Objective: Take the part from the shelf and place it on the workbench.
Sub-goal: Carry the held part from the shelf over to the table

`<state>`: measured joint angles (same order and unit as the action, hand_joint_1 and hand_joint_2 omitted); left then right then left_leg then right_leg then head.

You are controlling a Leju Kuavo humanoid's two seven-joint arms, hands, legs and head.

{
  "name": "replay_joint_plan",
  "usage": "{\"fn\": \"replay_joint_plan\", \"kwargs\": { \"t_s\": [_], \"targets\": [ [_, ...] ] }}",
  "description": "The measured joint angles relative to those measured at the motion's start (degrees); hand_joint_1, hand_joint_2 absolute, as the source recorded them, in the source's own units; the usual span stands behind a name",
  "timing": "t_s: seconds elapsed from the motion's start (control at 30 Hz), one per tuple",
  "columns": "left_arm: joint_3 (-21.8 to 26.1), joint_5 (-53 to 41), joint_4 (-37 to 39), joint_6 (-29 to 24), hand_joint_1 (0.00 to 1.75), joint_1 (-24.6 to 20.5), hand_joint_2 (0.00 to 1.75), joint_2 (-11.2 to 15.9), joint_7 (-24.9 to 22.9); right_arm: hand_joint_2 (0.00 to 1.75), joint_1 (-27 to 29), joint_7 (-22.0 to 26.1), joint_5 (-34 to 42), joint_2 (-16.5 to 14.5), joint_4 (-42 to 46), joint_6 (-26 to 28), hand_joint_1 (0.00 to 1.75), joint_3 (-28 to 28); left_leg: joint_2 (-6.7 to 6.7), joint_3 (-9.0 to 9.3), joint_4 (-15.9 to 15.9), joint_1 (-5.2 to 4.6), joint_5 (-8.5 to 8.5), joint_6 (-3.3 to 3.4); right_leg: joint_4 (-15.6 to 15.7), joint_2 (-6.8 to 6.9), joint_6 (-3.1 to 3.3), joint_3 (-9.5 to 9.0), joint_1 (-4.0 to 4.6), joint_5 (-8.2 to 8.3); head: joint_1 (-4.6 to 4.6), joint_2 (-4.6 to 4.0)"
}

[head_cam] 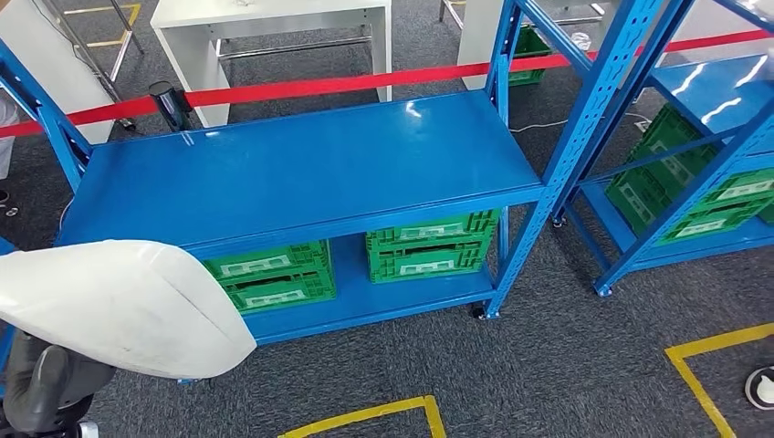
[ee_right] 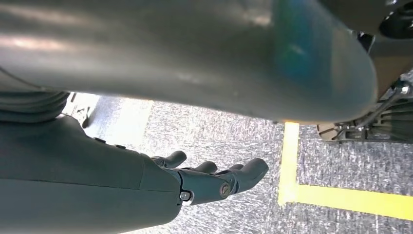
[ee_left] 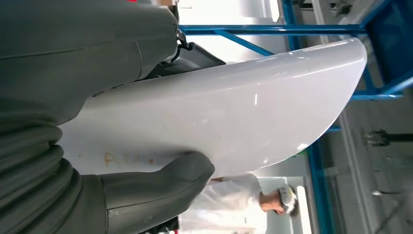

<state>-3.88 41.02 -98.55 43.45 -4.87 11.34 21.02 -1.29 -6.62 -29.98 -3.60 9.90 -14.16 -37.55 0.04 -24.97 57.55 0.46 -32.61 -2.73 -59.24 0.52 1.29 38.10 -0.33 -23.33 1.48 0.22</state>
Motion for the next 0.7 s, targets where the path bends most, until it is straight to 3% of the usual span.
{"fn": "replay_joint_plan", "kwargs": {
  "t_s": [0.07, 0.13, 0.2, 0.23, 0.3, 0.37, 0.4, 0.43, 0.5, 0.53, 0.57, 0.63, 0.67, 0.7],
  "targets": [
    [-0.1, 0.1, 0.0, 0.0, 1.75, 0.0, 1.75, -0.2, 0.0, 0.00, 0.1, 0.0, 0.1, 0.0, 0.0, 0.0, 0.00, 0.0, 0.10, -0.83, -0.4, -0.11, 0.54, 1.11, 0.4, -0.04, -0.76, 0.14, -0.18, 1.06, 0.09, 0.00],
    [-0.5, -0.4, -0.1, 0.2, 1.75, 0.2, 1.75, -0.8, -0.1, 0.00, 0.2, 0.2, 0.2, -0.1, 0.0, 0.0, 0.00, 0.0, 0.34, -3.92, -0.5, -0.19, 3.16, 2.87, -6.2, -0.23, -2.06, 2.06, -0.39, -4.59, 0.13, 0.00],
    [-1.0, -1.3, -0.2, 0.5, 1.75, 0.4, 1.75, -1.6, -0.4, 0.00, 0.1, 0.3, 0.3, -0.2, 0.0, -0.1, 0.00, 0.0, 0.48, -7.22, -0.2, -0.20, 5.81, 3.52, -14.9, -0.39, -2.63, 3.31, -0.43, -10.36, 0.04, 0.00],
    [-1.1, -1.6, -0.2, 0.4, 1.75, 0.4, 1.75, -1.8, -0.7, 0.00, 0.0, 0.3, 0.2, -0.2, 0.0, 0.0, 0.00, 0.0, 0.49, -8.39, 0.2, -0.23, 6.48, 3.45, -15.4, -0.40, -2.61, 2.26, -0.42, -9.27, 0.03, 0.00],
    [-1.4, -2.1, -0.2, 0.3, 1.75, 0.4, 1.75, -2.3, -1.0, 0.00, -0.2, 0.4, 0.2, -0.1, 0.0, 0.0, 0.00, 0.0, 0.51, -10.38, 0.9, -0.24, 7.55, 3.15, -10.7, -0.42, -2.29, -2.73, -0.37, -6.69, 0.03, 0.00],
    [-1.5, -2.5, -0.5, 0.0, 1.75, 0.5, 1.75, -2.6, -1.1, 0.00, -0.5, 0.6, 0.2, 0.0, 0.1, 0.0, 0.00, 0.0, 0.57, -11.62, 1.6, -0.35, 8.41, 2.59, -2.8, -0.48, -1.65, -8.51, -0.12, -7.46, 0.00, 0.00],
    [-1.5, -2.7, -0.7, -0.2, 1.75, 0.6, 1.75, -2.7, -1.1, 0.00, -0.6, 0.9, 0.2, 0.0, 0.2, 0.0, 0.00, 0.0, 0.64, -11.88, 1.8, -0.36, 8.86, 2.24, -0.2, -0.52, -1.32, -10.04, 0.07, -8.29, 0.00, 0.00],
    [-1.6, -2.9, -0.8, -0.4, 1.75, 0.7, 1.75, -2.7, -1.1, 0.00, -0.6, 1.2, 0.2, 0.1, 0.2, 0.0, 0.00, 0.0, 0.70, -12.01, 1.7, -0.36, 9.36, 1.85, 1.1, -0.54, -0.99, -10.47, 0.25, -8.73, -0.02, 0.00],
    [-1.6, -3.0, -0.9, -0.4, 1.75, 0.9, 1.75, -2.7, -1.1, 0.00, -0.6, 1.4, 0.0, 0.0, 0.2, 0.0, 0.00, 0.0, 0.65, -12.29, 1.6, -0.24, 9.89, 1.15, 1.3, -0.35, -0.25, -9.61, 0.19, -7.77, -0.01, 0.00],
    [-1.6, -3.0, -0.9, -0.4, 1.75, 1.0, 1.75, -2.7, -1.0, 0.00, -0.6, 1.4, -0.1, 0.0, 0.2, 0.0, 0.00, 0.0, 0.51, -12.77, 2.2, -0.18, 8.81, 0.84, 1.5, -0.18, 0.22, -9.06, 0.06, -7.06, 0.02, 0.00],
    [-1.6, -3.0, -0.9, -0.4, 1.75, 1.1, 1.75, -2.7, -1.0, 0.00, -0.6, 1.4, -0.1, 0.0, 0.2, 0.0, 0.00, 0.0, 0.37, -13.42, 3.8, -0.10, 6.61, 0.55, 1.6, 0.00, 0.60, -8.36, -0.08, -6.28, 0.07, 0.00],
    [-1.7, -2.9, -0.9, -0.4, 1.75, 1.2, 1.75, -2.6, -1.0, 0.00, -0.6, 1.4, -0.2, 0.1, 0.2, 0.0, 0.00, 0.0, 0.22, -14.86, 9.9, 0.12, 0.64, 0.07, 1.7, 0.17, 1.01, -6.69, -0.13, -4.81, 0.13, 0.00],
    [-1.7, -2.9, -0.9, -0.4, 1.75, 1.3, 1.75, -2.6, -1.0, 0.00, -0.6, 1.4, -0.2, 0.1, 0.2, 0.0, 0.00, 0.0, 0.22, -15.24, 13.3, 0.20, -1.21, -0.14, 1.6, 0.21, 1.00, -5.75, -0.12, -4.07, 0.13, 0.00],
    [-1.7, -2.9, -0.9, -0.4, 1.75, 1.3, 1.75, -2.6, -1.0, 0.00, -0.6, 1.4, -0.2, 0.1, 0.2, 0.0, 0.00, 0.0, 0.22, -15.15, 15.8, 0.25, -1.56, -0.29, 1.5, 0.24, 0.93, -4.82, -0.11, -3.33, 0.13, 0.00]
  ]
}}
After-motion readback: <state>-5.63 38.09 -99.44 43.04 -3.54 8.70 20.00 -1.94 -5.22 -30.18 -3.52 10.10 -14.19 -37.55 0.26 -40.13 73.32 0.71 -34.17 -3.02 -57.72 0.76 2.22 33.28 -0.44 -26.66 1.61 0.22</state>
